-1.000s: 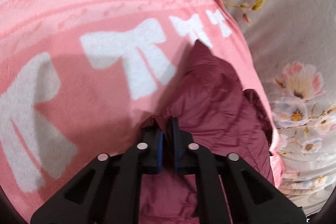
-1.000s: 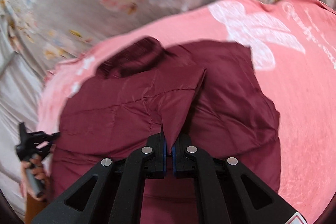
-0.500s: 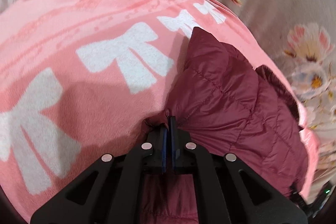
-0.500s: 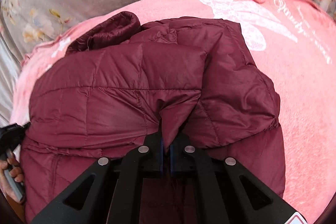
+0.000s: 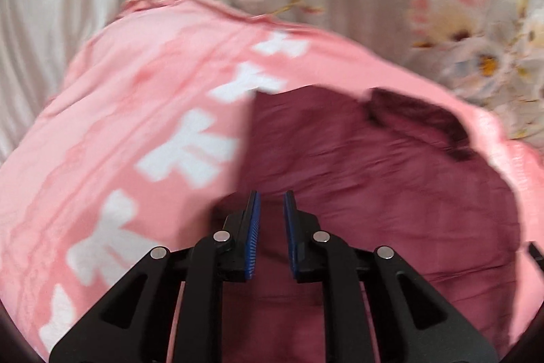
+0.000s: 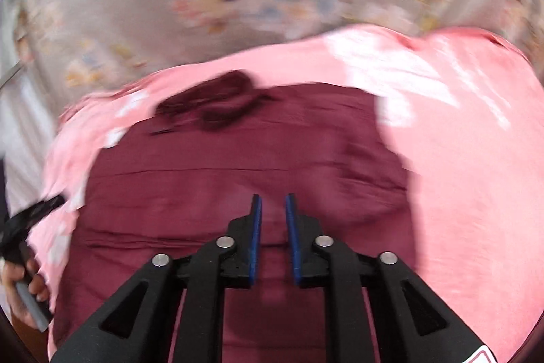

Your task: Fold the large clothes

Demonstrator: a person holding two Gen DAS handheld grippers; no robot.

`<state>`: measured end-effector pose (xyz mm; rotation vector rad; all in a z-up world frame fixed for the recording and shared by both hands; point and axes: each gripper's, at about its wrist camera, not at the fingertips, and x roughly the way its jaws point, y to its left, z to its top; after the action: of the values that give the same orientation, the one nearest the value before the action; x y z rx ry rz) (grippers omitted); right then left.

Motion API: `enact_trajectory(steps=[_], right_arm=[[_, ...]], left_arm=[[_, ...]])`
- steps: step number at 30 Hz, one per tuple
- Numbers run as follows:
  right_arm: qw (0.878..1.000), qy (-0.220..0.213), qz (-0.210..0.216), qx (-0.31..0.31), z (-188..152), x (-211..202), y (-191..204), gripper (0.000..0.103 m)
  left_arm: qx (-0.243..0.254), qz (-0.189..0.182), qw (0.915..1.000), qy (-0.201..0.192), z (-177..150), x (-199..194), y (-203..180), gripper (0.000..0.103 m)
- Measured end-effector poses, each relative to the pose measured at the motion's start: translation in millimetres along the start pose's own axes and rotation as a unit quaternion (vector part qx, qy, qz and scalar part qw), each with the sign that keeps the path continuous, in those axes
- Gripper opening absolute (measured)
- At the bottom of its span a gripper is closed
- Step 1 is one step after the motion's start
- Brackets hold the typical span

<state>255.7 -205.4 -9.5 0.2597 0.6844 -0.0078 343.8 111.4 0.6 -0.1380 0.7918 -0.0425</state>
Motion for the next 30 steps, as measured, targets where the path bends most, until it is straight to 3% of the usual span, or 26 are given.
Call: enact_trajectory(steps=[4, 7, 12, 27, 30], right_arm=[[0.998, 0.028, 0.022, -0.053, -6, 37, 53, 0.003], [0.997, 0.058, 0.027, -0.054, -14, 62, 62, 0.003], [0.995, 0.081, 0.032, -0.040, -31, 83, 51, 0.000], [0.995, 0.080, 0.036, -0.046, -43, 85, 52, 0.000], [0.993, 0.109, 0.034, -0.043, -37, 70, 49, 0.004]], left_arm=[[0.036, -0.040, 0.9981, 0.028, -3, 18, -56, 0.014], [0.048, -0.045, 0.9961, 0.058, -18, 42, -76, 0.014], [0.051, -0.033, 0.9956, 0.071, -38, 62, -76, 0.014], [0.086, -0.018, 0.9949, 0.050, -58, 65, -81, 0.013], [0.074, -0.036, 0.9952, 0.052, -56, 61, -74, 0.014]])
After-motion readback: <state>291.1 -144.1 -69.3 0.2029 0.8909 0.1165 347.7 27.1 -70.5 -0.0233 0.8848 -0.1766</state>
